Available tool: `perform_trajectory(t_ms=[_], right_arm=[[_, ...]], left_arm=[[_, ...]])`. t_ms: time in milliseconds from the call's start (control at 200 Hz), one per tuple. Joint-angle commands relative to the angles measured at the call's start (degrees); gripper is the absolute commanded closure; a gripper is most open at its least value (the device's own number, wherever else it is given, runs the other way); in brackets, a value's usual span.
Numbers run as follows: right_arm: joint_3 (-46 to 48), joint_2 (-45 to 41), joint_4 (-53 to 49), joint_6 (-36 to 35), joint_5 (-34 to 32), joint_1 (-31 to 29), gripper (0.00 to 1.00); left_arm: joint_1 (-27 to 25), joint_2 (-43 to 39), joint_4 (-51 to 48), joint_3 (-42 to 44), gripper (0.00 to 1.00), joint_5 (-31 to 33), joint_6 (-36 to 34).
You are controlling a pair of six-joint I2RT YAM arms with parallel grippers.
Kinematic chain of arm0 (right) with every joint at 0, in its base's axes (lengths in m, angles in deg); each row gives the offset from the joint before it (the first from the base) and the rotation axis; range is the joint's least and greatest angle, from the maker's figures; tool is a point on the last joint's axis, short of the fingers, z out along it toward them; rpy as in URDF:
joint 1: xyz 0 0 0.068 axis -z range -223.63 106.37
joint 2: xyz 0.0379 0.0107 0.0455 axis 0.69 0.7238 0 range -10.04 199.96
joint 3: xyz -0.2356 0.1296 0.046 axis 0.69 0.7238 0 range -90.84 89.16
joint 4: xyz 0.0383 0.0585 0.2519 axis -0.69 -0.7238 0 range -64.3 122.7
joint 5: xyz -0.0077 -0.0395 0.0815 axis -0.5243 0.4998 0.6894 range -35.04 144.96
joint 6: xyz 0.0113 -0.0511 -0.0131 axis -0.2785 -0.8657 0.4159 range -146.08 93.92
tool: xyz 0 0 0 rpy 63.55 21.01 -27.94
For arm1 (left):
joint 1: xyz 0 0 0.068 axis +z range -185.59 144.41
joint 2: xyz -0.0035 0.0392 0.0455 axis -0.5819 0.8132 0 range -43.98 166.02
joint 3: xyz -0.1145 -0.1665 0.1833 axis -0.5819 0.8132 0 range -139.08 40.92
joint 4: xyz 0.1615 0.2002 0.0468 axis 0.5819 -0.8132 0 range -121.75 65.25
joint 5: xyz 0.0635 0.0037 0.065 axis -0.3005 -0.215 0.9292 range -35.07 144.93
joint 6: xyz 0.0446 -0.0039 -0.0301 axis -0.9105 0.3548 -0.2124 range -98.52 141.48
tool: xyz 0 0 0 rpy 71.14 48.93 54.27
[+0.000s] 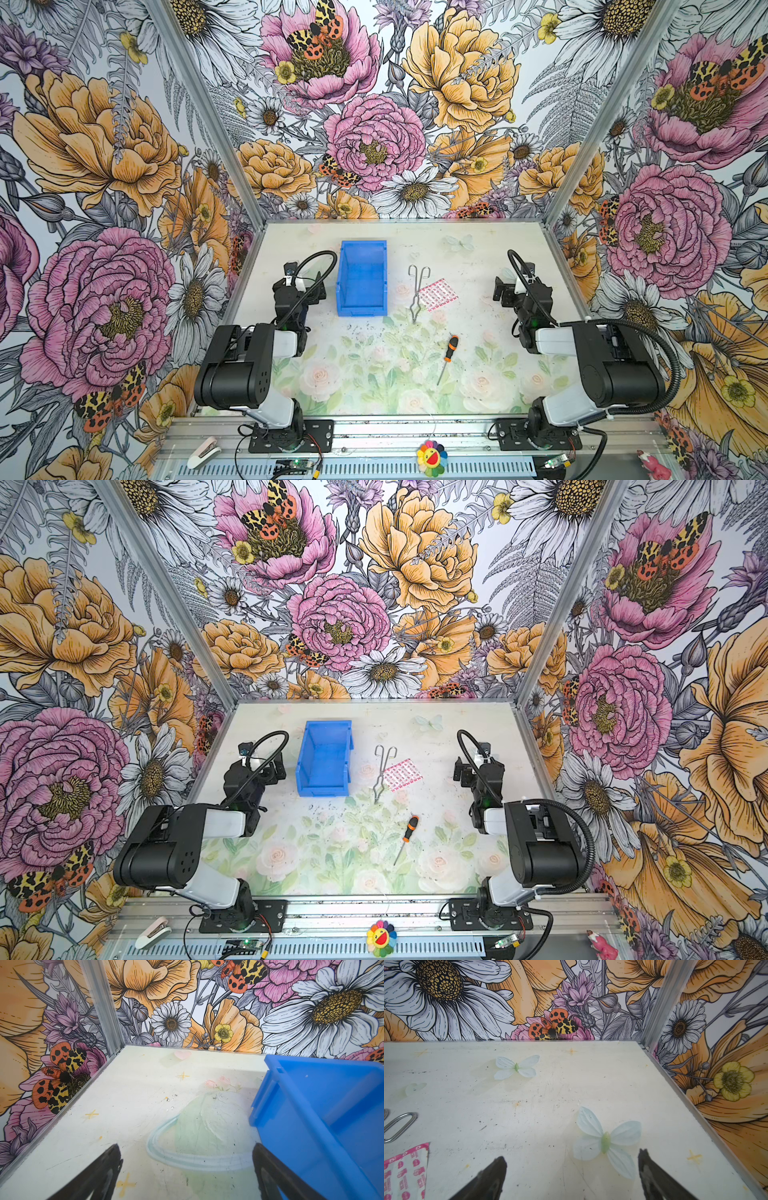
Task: Put the screwdriver in the bin
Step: 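Move the right gripper toward the orange-handled screwdriver while the left arm rises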
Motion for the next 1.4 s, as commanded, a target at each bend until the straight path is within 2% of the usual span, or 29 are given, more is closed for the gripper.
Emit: perform_trajectory(t_ms=[0, 100, 185, 250, 310, 410, 501, 606, 841, 871, 971, 1146, 1391], right_arm=[[0.0, -0.3, 2.1, -0.1, 0.8, 0.1, 0.01], [-0.1, -0.7, 1.8, -0.2, 0.1, 0.0, 0.01], [-1.8, -3.0, -3.3, 0.2, -1.8, -0.4, 0.01], [-3.3, -5.2, -7.9, 0.3, -3.0, -0.8, 0.0], [-4.7, -7.2, -12.7, 1.0, -4.3, -1.1, 0.01], [-9.4, -10.4, -26.6, 3.7, -8.0, -2.0, 0.0], [-15.4, -12.0, -41.5, 8.5, -12.3, -2.9, 0.01], [-21.0, -13.2, -54.1, 13.9, -12.0, -4.1, 0.01], [-21.9, -22.5, -64.1, 20.0, -11.0, -14.7, 0.01], [-22.2, -23.4, -65.9, 21.2, -11.0, -15.8, 0.01], [-23.3, -25.3, -71.6, 25.9, -10.0, -20.0, 0.01], [-23.0, -23.1, -77.8, 35.3, -4.0, -25.8, 0.0], [-20.3, -18.8, -80.2, 42.2, -0.6, -39.5, 0.01]], left_arm=[[0.1, 0.2, 0.8, 0.1, 0.02, -1.6, 0.1], [-0.4, -1.1, 1.0, 0.8, 0.01, -2.8, -1.0], [-1.6, -4.6, -1.5, 1.1, 0.01, 0.1, -1.7], [-1.8, -8.8, -8.6, -0.5, 0.01, 3.0, -0.3], [-1.6, -12.5, -19.5, -3.7, 0.01, 4.4, 1.2], [-1.4, -17.4, -26.4, -4.8, 0.01, 2.4, 3.4], [-2.3, -22.0, -33.9, -6.4, 0.01, 5.0, 7.9], [-3.9, -25.8, -44.9, -9.8, 0.01, 8.7, 12.8], [-8.3, -30.2, -65.7, -16.1, 0.01, 8.0, 20.1], [-8.7, -30.5, -67.2, -16.5, 0.01, 5.5, 20.7], [-10.7, -31.8, -70.8, -16.8, 0.01, 3.1, 22.2], [-15.9, -34.9, -75.5, -16.9, 0.01, 3.8, 22.9], [-19.4, -38.7, -85.5, -19.7, 0.01, 5.9, 25.8]])
